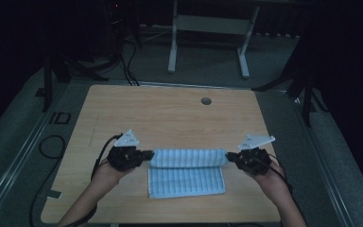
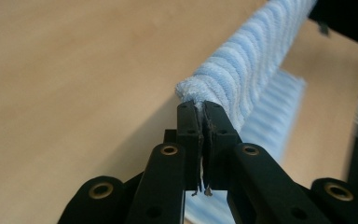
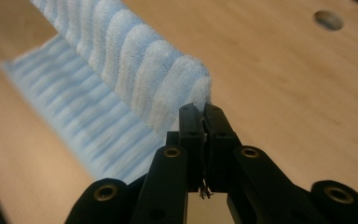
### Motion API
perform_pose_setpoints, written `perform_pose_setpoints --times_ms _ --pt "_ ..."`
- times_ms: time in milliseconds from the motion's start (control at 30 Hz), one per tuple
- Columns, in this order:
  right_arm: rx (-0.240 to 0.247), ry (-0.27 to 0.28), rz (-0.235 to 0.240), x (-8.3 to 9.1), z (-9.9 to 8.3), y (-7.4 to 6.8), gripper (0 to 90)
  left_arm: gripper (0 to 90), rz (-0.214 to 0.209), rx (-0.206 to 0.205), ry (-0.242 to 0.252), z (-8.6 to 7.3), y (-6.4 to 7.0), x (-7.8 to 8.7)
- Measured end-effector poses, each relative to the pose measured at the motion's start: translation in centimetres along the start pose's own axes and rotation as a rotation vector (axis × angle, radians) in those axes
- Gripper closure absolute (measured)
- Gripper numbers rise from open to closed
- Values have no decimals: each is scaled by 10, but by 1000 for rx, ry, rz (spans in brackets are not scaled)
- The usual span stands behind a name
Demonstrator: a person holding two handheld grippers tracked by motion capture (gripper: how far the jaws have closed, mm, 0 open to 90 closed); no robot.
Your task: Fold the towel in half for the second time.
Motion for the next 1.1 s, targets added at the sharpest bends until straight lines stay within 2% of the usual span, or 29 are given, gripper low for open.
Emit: perform_pose_setpoints --times_ms 33,67,167,200,300,333,367,400,433,467,500,567,633,767,800,833,867,900,1033,1100 --pt "4 -3 1 1 -6 -4 876 860 0 5 -3 -7 6 -1" --pt "-13 1 13 2 -12 -8 876 860 -10 11 -15 -14 11 -3" --pt "-18 -18 30 0 -30 -19 876 858 -25 6 -57 -35 24 -9" --pt "-29 -27 43 -1 -38 -24 875 856 -23 5 -64 -39 26 -10" --pt "-43 -52 67 -5 -54 -31 874 846 -57 30 -99 -51 30 -13" --pt "-65 -72 91 -6 -59 -34 861 825 -57 25 -118 -53 32 -12" --pt "-71 -89 104 -7 -63 -36 819 773 -57 0 -119 -54 34 -9" --pt "-68 -100 94 -5 -67 -37 795 667 -55 -16 -129 -53 35 -7" --pt "-70 -97 84 -4 -67 -36 781 603 -36 -34 -137 -51 35 -3" --pt "-77 -90 78 -1 -66 -35 766 564 -33 -34 -121 -48 35 0" --pt "-83 -78 76 2 -64 -33 766 557 -49 -22 -105 -45 35 3" --pt "-78 -65 52 5 -57 -28 745 514 -46 -15 -83 -37 36 3" --pt "-72 -60 47 2 -50 -26 745 509 -55 -9 -86 -33 37 -2" --pt "-47 -82 73 -19 -42 -33 743 509 -73 -25 -117 -37 42 -24" --pt "-36 -90 76 -26 -42 -35 735 509 -90 -9 -134 -39 42 -31" --pt "-36 -90 76 -26 -42 -35 735 509 -90 -9 -134 -39 42 -31" --pt "-32 -101 84 -33 -42 -35 735 509 -93 -8 -171 -45 39 -46" --pt "-27 -117 88 -49 -42 -36 733 509 -94 -2 -187 -47 36 -52" --pt "-46 -152 91 -70 -45 -31 731 513 -60 14 -222 -52 21 -66" --pt "-47 -170 85 -79 -47 -28 727 526 -59 31 -230 -53 15 -70"
Point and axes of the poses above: each handheld gripper's, and its own axes: x roughly backward along the jaws, z roughly out of its top, y roughly to its right, the point moved 4 cm from there along -x, roughly forward along the jaws, and after that the axes turned 1 degree about y, right-handed, at the moved point
